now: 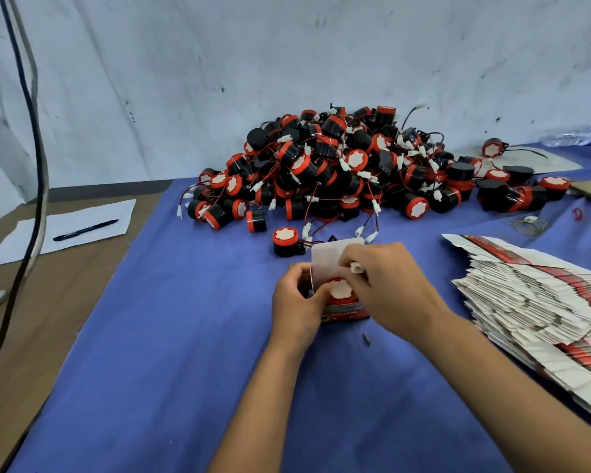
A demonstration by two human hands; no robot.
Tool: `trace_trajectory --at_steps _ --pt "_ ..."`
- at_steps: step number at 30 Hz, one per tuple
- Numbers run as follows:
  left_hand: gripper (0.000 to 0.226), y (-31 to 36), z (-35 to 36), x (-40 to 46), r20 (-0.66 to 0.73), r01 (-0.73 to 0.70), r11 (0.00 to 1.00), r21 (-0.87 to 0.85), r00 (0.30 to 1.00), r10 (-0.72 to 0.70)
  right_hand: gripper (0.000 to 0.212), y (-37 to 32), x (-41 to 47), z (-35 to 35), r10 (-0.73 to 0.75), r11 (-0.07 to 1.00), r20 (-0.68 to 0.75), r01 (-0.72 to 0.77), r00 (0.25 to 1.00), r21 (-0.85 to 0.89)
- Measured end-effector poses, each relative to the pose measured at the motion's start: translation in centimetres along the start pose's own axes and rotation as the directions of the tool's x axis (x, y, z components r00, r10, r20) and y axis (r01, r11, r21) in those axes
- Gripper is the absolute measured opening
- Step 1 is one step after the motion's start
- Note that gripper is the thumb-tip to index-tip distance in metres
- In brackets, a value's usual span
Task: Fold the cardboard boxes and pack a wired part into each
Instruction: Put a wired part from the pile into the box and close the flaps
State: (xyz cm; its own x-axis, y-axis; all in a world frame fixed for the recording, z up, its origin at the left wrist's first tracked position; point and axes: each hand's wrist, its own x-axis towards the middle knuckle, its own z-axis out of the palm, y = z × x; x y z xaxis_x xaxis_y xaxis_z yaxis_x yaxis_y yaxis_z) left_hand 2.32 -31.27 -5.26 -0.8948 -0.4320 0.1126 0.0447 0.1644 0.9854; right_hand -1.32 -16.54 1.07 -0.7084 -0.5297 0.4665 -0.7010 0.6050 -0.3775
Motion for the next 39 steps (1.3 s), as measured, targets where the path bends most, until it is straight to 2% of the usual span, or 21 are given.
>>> trace_trajectory --at_steps 4,6,8,11,13,16,20,25,28,30,32,35,39 --pt "0.009 0.2 0.0 -0.1 0.021 0.022 0.999 -0.04 1.0 -0.021 0.009 -2.3 0.6 1.9 0.094 0.995 0.074 -0.09 0.993 -0.046" --pt "0.012 0.3 0.2 -0.2 0.019 0.031 0.999 -0.016 0.999 -0.03 0.014 -2.6 1.0 2.0 0.186 0.979 0.059 -0.18 0.981 -0.093" --pt "0.018 0.3 0.5 -0.2 0.009 0.037 0.999 0.028 0.999 -0.037 0.023 -2.9 1.3 1.7 0.258 0.945 0.022 -0.247 0.966 -0.213" --pt "0.021 0.3 0.8 -0.1 -0.021 0.041 0.997 0.068 0.999 -0.04 0.03 -3.4 1.2 0.9 0.245 0.926 0.01 -0.231 0.969 -0.297" --pt "0.021 0.3 0.9 -0.1 -0.033 0.041 0.996 0.075 0.999 -0.039 0.025 -3.5 1.1 0.8 0.227 0.93 0.014 -0.212 0.974 -0.299" --pt "0.019 0.4 0.9 -0.2 -0.034 0.05 0.997 0.067 0.998 -0.048 0.032 -3.5 1.0 1.4 0.282 0.908 0.051 -0.249 0.958 -0.337" --pt "0.016 0.3 0.9 -0.3 -0.033 0.052 0.997 0.053 0.998 -0.05 0.02 -3.6 1.0 2.6 0.308 0.894 0.095 -0.254 0.947 -0.369" --pt "0.022 0.5 0.7 -0.3 -0.037 0.031 0.994 0.102 0.999 -0.027 0.004 -2.9 1.1 2.8 0.283 0.942 0.081 -0.261 0.956 -0.21" --pt "0.015 0.6 0.8 -0.3 -0.039 0.015 0.994 0.104 0.999 -0.011 0.03 -2.5 0.9 3.2 0.184 0.949 0.04 -0.167 0.982 -0.269" --pt "0.015 0.6 0.9 -0.4 -0.047 0.005 0.991 0.137 0.999 0.001 0.029 -2.5 0.8 3.2 0.142 0.958 0.037 -0.128 0.989 -0.257" --pt "0.016 0.5 1.0 -0.6 -0.068 0.003 0.984 0.18 0.998 0.009 0.023 -2.3 0.9 2.9 0.17 0.98 0.064 -0.161 0.983 -0.117" --pt "0.013 0.5 0.8 -0.8 -0.083 -0.025 0.984 0.175 0.996 0.04 0.022 -1.9 0.6 2.3 0.171 0.984 -0.001 -0.17 0.985 0.051" --pt "0.014 0.5 0.5 -0.8 0.006 -0.039 0.996 0.078 0.999 0.038 0.013 -1.7 1.1 1.6 0.149 0.983 0.175 -0.165 0.973 0.076"
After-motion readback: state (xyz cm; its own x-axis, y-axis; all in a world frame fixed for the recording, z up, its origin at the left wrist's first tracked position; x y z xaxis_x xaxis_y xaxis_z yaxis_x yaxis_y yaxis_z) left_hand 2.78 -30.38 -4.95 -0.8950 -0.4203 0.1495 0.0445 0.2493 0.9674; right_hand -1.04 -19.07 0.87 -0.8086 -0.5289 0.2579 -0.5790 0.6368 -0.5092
